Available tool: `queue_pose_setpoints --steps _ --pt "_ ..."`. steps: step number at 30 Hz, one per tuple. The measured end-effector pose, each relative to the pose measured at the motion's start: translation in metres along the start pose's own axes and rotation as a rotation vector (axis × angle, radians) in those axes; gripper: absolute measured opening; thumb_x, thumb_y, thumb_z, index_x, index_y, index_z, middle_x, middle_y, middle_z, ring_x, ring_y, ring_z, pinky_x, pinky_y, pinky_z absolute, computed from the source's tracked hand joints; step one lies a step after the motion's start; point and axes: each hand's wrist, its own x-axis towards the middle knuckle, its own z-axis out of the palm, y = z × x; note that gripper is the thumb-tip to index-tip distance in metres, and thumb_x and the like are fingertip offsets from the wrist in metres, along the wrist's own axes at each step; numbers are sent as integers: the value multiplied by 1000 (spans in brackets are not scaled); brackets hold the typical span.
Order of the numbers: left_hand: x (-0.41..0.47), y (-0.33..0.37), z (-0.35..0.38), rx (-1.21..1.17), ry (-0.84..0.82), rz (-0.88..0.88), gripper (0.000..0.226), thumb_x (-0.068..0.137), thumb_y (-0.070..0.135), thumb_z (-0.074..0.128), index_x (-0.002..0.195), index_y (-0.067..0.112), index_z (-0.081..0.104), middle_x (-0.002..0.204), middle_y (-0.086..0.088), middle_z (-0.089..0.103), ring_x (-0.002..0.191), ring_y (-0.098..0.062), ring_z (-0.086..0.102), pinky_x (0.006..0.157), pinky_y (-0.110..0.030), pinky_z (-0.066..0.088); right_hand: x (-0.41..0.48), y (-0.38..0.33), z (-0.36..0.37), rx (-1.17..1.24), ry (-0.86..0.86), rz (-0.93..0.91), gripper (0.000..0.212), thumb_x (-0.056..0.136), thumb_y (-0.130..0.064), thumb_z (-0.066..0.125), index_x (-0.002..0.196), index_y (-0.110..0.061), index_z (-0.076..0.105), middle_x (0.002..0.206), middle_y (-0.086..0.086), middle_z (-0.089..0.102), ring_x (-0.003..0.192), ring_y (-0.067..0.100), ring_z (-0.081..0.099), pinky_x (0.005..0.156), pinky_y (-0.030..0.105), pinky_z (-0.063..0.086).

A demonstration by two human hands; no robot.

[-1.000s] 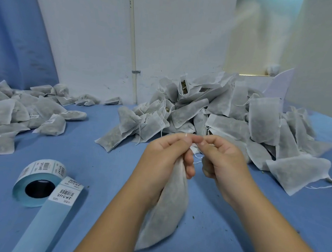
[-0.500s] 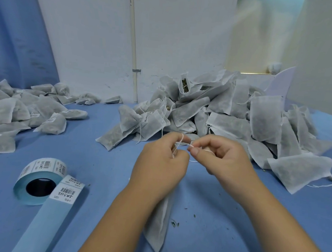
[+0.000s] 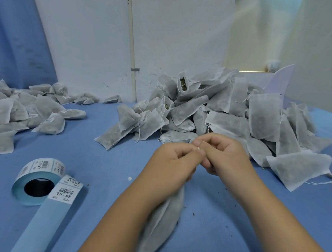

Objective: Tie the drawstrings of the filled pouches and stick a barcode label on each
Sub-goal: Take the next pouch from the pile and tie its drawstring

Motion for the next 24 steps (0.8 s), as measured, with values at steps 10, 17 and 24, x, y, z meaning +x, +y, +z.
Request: queue_pose_setpoints --steps 10,17,24 --pt "11 1 -21 -766 57 -272 21 72 25 58 54 14 63 47 3 32 34 -10 30 37 -20 28 4 4 -1 -191 197 11 9 88 -24 65 81 -24 70 80 -2 72 75 17 68 67 29 54" --pt "14 -6 -22 -779 88 -397 33 83 23 54 52 14 61 47 4 30 35 -10 29 40 -21 24 -2 -3 3 -34 91 -18 8 88 -12 65 87 -16 72 77 -1 69 68 12 63 59 21 48" --pt "14 -10 -17 -705 -15 -438 24 74 27 59 53 16 59 45 4 31 34 -10 30 38 -19 27 -6 -6 8 -23 -80 -27 9 90 -8 63 84 -6 70 69 -2 65 57 12 57 52 21 44"
